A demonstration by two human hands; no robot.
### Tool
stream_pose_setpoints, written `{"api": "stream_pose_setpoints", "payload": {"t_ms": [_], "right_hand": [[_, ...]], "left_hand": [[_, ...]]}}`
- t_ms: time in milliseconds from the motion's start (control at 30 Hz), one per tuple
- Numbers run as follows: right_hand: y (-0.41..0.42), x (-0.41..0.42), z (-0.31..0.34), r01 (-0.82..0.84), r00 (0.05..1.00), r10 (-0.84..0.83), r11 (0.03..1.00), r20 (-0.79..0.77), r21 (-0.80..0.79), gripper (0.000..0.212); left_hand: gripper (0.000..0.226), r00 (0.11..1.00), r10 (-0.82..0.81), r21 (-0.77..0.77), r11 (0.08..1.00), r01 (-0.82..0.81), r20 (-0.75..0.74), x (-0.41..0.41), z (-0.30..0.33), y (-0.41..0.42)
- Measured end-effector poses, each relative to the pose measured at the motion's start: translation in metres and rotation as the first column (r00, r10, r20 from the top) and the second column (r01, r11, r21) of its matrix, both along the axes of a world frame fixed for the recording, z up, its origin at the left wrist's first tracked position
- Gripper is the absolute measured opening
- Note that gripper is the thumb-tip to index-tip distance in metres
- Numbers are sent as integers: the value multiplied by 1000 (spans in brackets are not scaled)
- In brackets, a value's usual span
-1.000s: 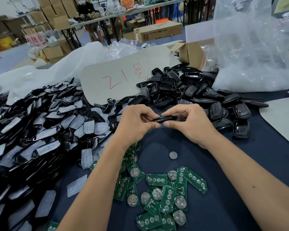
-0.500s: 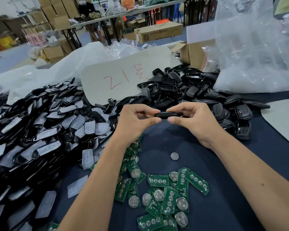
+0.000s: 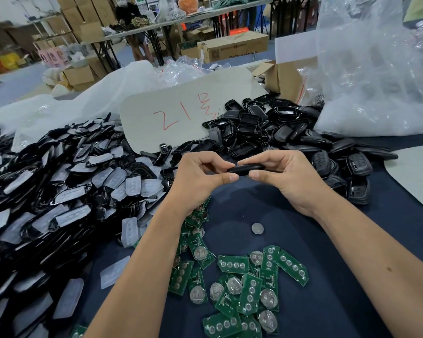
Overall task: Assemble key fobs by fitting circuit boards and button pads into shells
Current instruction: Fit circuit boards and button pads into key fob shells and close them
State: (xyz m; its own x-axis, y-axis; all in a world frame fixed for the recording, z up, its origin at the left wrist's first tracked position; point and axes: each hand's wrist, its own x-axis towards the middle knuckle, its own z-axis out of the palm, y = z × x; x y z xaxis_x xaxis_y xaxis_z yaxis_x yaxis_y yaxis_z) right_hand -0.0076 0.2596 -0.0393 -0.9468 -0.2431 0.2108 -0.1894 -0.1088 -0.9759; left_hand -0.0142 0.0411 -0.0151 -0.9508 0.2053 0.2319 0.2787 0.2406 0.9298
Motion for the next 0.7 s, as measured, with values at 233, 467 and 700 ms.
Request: {"api": "stream_pose_setpoints", "payload": {"t_ms": [233,467,700], "right_hand": [[-3,1,-1,38,999,-38,999,-3,-7,20],[-4,0,0,126,985,-105,980,-134,156,25],[-11,3,3,220,958,-139,918,-250,331,30]], "left_hand": [[19,999,-1,38,999,-1,40,1,-2,2],[19,999,31,-80,996,-32,-17,0,-5,3],[31,983,45,-262,961,-91,-177,2,-5,12]]}}
